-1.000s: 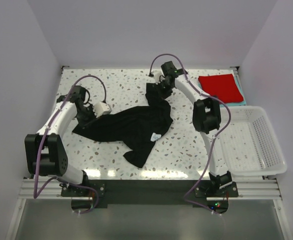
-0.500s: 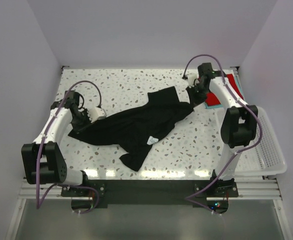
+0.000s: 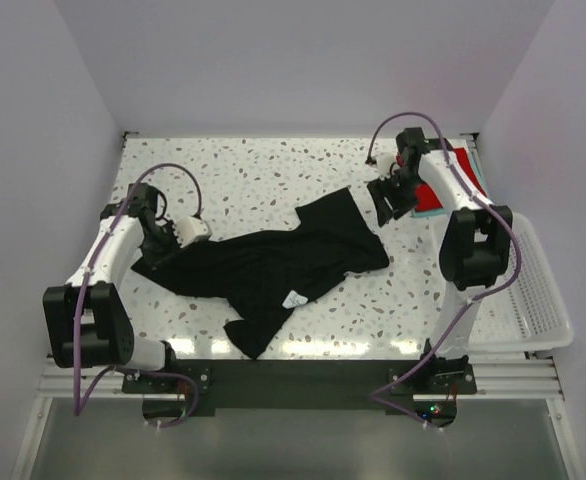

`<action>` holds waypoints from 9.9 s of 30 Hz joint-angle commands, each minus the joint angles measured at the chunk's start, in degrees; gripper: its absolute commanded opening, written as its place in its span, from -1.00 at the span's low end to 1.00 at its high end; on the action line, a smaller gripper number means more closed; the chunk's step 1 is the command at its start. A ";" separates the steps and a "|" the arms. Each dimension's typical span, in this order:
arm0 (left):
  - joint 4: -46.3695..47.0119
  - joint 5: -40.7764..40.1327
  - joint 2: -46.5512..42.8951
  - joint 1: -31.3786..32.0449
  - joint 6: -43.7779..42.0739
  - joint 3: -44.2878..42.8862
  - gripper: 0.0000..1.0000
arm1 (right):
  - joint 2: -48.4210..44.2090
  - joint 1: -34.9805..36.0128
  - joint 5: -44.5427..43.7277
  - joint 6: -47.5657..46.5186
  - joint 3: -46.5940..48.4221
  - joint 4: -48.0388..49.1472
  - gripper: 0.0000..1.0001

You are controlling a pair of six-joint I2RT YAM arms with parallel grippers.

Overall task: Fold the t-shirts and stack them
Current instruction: Flatten the tshirt out, then fold the tshirt

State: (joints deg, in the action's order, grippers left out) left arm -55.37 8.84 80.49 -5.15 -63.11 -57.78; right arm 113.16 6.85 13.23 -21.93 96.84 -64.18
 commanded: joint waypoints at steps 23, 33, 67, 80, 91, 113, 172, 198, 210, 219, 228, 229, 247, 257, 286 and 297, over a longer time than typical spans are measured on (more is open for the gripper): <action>1.50 11.72 10.38 -1.44 10.99 -13.85 -1.00 | 25.79 10.38 -10.61 7.78 22.96 13.47 0.47; 1.24 15.94 14.43 -5.13 12.84 -17.71 -1.00 | 23.87 12.22 -4.98 8.22 15.84 10.40 -1.00; 22.05 17.80 -20.55 -15.33 39.28 -30.45 -1.00 | -35.20 6.33 -6.82 14.72 21.20 17.95 -1.00; 28.38 21.92 -7.21 -15.24 42.98 -38.97 -1.00 | -28.30 6.33 -12.79 14.11 15.20 34.81 -1.00; 44.27 21.76 24.90 -15.33 61.51 -81.20 -1.00 | -0.30 6.33 -21.67 19.12 57.86 49.12 -1.00; 40.80 33.97 -18.78 -16.65 -5.48 13.53 -1.00 | -41.08 7.56 9.44 -23.91 -29.76 38.21 -1.00; 3.87 17.34 6.35 -19.46 -4.67 0.41 -0.07 | -6.39 19.71 13.86 -13.15 -13.88 -5.01 0.17; 25.57 9.97 34.13 -8.47 33.58 -21.27 -0.21 | 22.88 8.62 -17.19 6.56 18.30 21.12 -0.42; 26.90 11.80 30.70 -10.06 35.52 -17.28 -0.11 | 32.91 8.62 -21.67 6.64 34.82 20.23 -0.30; 8.83 30.08 17.26 -15.05 13.79 -20.97 0.28 | 13.69 8.62 -8.51 -2.56 30.27 14.11 0.51; -13.71 23.69 3.90 -19.46 -18.51 -5.08 0.27 | -16.00 14.84 2.60 -21.75 -2.84 -5.78 0.59; -13.53 23.16 1.54 -19.38 -19.58 -3.32 0.27 | -18.05 16.60 1.54 -22.10 -10.36 -5.78 0.54; -1.93 15.86 -10.62 -19.38 -26.36 17.17 0.22 | -25.10 41.14 -10.42 -8.22 -43.75 13.91 0.20; 0.36 15.68 -5.96 -19.46 -26.36 17.35 0.22 | -22.73 41.40 -8.84 -6.46 -43.84 15.58 0.08; 5.04 13.73 -5.78 -20.25 -37.53 22.19 -1.00 | -29.93 40.35 -10.33 -6.46 -45.34 14.18 -1.00; -0.61 15.86 -6.92 -22.63 -38.75 17.52 -0.52 | -36.96 34.19 -8.84 -8.21 -42.26 8.99 -1.00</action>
State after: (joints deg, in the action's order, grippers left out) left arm -54.17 23.81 74.67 -27.05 -100.57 -40.36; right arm 77.80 41.47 4.01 -29.17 52.88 -51.77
